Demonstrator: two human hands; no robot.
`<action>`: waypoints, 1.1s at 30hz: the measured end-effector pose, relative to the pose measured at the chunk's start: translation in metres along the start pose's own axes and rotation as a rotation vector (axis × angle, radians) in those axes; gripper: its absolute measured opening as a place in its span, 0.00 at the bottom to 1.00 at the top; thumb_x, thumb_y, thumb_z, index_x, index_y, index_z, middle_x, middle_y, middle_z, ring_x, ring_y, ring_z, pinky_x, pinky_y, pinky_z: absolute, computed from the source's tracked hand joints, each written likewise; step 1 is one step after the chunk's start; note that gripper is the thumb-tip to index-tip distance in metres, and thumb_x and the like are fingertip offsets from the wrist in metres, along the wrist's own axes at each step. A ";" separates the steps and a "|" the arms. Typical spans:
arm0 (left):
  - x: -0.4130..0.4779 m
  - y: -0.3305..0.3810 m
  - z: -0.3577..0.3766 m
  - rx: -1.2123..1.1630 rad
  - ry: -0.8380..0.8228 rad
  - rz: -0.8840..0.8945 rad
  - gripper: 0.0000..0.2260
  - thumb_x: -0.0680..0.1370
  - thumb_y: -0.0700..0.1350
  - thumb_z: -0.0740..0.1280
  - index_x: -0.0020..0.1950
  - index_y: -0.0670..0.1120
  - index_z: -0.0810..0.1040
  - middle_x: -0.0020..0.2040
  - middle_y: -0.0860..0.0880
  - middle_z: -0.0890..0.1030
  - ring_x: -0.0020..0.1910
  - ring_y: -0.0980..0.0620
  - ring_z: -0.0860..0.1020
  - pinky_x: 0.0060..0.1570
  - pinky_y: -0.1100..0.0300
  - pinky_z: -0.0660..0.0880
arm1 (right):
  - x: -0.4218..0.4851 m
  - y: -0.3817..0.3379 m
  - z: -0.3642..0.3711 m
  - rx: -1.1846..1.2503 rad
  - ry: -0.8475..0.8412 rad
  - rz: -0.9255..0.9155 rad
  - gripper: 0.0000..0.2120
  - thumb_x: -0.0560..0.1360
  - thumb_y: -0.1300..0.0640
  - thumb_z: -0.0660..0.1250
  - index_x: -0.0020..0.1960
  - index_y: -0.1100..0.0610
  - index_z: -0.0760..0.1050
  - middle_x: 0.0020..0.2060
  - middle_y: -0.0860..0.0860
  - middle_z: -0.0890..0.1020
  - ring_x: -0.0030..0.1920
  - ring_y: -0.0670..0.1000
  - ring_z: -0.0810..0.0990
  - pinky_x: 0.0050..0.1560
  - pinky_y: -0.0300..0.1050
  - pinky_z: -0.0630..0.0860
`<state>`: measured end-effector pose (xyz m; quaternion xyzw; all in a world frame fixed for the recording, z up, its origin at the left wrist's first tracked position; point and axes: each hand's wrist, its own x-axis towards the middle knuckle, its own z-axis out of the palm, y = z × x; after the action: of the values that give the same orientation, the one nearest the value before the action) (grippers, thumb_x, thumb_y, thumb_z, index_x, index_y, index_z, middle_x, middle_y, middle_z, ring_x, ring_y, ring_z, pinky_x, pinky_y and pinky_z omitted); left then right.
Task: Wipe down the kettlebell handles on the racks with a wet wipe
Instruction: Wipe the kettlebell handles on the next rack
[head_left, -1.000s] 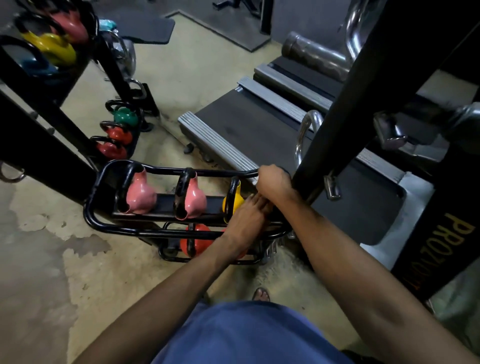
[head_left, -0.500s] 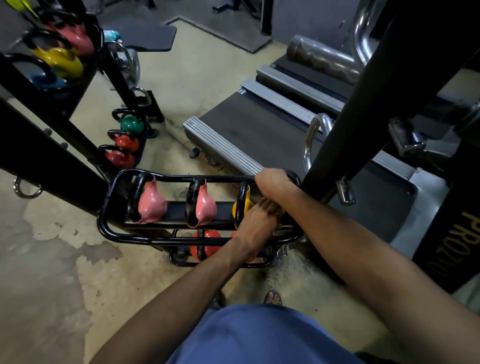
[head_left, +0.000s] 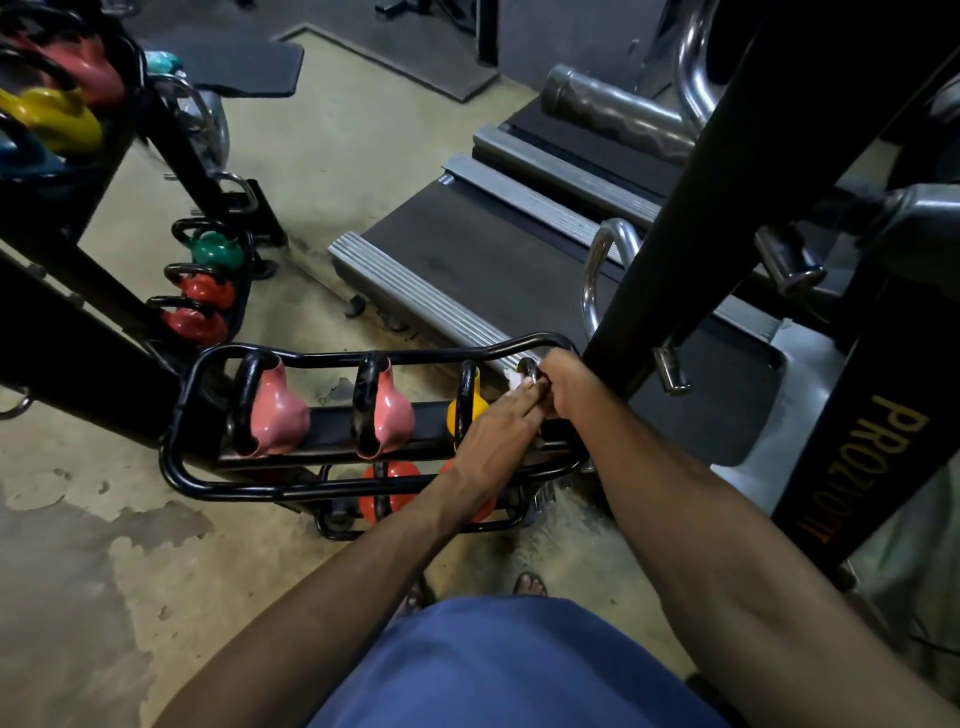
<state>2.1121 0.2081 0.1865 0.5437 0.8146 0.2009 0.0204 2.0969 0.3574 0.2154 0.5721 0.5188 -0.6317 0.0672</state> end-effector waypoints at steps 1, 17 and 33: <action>0.001 0.000 0.000 0.006 0.008 0.005 0.27 0.78 0.42 0.69 0.76 0.42 0.69 0.77 0.43 0.67 0.78 0.45 0.62 0.77 0.55 0.58 | 0.001 0.002 0.001 0.040 -0.004 -0.011 0.20 0.85 0.55 0.54 0.41 0.60 0.77 0.32 0.52 0.78 0.32 0.51 0.77 0.31 0.40 0.72; 0.000 0.002 0.004 0.099 -0.108 0.024 0.31 0.72 0.44 0.74 0.74 0.43 0.70 0.66 0.42 0.77 0.64 0.42 0.75 0.62 0.50 0.75 | -0.035 -0.025 -0.006 -1.729 -0.071 -0.893 0.12 0.78 0.58 0.59 0.45 0.54 0.82 0.44 0.52 0.83 0.46 0.56 0.82 0.42 0.46 0.74; -0.011 -0.007 0.007 -0.102 0.024 0.060 0.26 0.81 0.50 0.53 0.77 0.41 0.66 0.79 0.43 0.63 0.79 0.47 0.60 0.77 0.55 0.59 | -0.040 0.051 -0.004 -0.271 0.335 -0.607 0.11 0.80 0.61 0.62 0.53 0.58 0.83 0.48 0.57 0.86 0.46 0.55 0.80 0.46 0.43 0.70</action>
<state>2.1122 0.1979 0.1751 0.5636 0.7869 0.2493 0.0321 2.1471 0.3172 0.2185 0.4736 0.7476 -0.4459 -0.1338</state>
